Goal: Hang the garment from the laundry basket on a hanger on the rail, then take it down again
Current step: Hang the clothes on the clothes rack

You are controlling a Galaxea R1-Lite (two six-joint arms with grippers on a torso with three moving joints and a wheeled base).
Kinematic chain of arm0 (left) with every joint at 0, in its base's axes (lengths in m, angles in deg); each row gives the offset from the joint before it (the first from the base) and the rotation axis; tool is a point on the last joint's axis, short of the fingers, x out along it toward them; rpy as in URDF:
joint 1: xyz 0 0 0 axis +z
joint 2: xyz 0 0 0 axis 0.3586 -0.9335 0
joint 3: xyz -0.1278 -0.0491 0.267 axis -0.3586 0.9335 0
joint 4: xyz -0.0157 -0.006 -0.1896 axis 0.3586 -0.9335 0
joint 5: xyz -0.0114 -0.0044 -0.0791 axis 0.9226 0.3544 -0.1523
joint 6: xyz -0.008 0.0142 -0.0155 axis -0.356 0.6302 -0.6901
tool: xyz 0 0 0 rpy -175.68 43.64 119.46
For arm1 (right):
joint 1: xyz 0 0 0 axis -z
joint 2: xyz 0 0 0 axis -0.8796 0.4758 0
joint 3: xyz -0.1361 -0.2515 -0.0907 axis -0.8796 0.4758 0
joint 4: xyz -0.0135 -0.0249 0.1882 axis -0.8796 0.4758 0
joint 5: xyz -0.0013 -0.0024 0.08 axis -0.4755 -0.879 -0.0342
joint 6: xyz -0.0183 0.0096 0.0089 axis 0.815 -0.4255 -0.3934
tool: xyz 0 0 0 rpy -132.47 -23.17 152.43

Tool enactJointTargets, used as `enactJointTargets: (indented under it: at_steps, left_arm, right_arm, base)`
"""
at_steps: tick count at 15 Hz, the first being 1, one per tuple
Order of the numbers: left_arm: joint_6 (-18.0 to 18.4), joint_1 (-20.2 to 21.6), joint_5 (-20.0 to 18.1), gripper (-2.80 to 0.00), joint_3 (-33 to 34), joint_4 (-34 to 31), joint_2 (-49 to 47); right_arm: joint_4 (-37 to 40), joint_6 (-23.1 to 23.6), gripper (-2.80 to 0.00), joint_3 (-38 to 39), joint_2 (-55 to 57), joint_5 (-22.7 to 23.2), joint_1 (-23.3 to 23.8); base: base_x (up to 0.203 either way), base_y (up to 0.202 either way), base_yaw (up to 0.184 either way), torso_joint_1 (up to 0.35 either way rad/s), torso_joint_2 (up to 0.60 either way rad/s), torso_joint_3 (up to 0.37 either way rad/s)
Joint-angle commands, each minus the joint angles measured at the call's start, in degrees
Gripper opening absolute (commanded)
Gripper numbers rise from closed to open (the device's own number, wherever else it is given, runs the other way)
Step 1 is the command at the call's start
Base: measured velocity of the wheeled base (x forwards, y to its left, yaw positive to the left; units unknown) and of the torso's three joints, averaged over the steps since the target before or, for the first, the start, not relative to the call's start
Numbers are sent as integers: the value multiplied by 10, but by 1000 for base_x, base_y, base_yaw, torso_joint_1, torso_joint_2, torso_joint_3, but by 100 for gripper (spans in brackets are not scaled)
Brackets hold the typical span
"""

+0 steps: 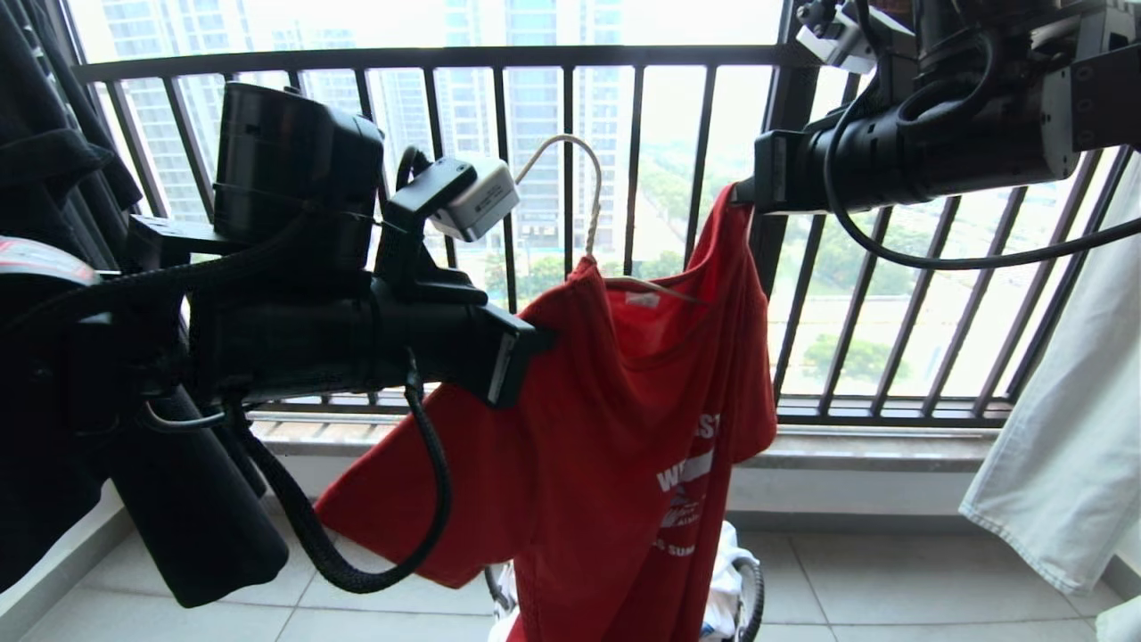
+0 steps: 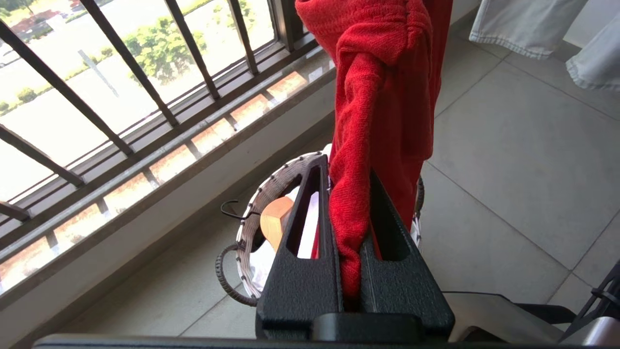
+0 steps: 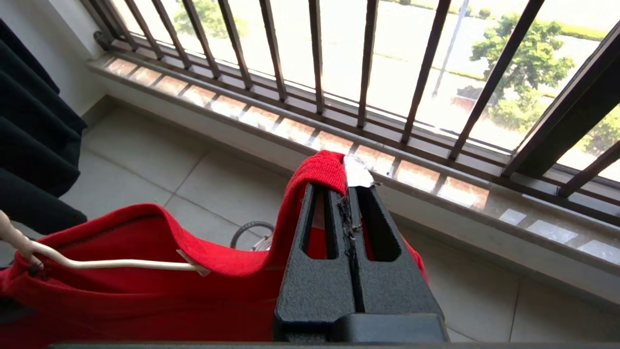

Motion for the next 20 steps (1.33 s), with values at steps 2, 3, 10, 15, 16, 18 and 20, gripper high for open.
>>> enactJointTargets:
  at_steps: [2, 3, 10, 15, 16, 18, 20]
  left_arm:
    - [-4, -10, -10, -280, 30, 14, -1]
    - [-5, -11, -12, -280, 36, 18, -2]
    - [-42, -37, -24, -280, 72, 47, -32]
    - [-52, -38, -24, -280, 105, 133, -59]
    - [-62, -38, -24, -280, 109, 145, -62]
    - [-83, -38, -24, -280, 110, 154, -66]
    - [-102, -38, -23, -280, 110, 187, -73]
  right_arm:
    - [1, 23, -280, 4, 1, 1, -19]
    - [1, 27, -280, 4, 1, 1, -22]
    - [3, 77, -280, 12, -6, 2, -59]
    - [3, 83, -280, 18, -8, 2, -82]
    - [3, 89, -280, 18, -8, 2, -85]
    - [4, 106, -280, 20, -8, 4, -89]
    - [4, 109, -280, 34, -16, 3, -95]
  base:
    - [0, 0, 0, 0, 0, 0]
    - [0, 0, 0, 0, 0, 0]
    - [0, 0, 0, 0, 0, 0]
    - [0, 0, 0, 0, 0, 0]
    - [0, 0, 0, 0, 0, 0]
    - [0, 0, 0, 0, 0, 0]
    - [0, 0, 0, 0, 0, 0]
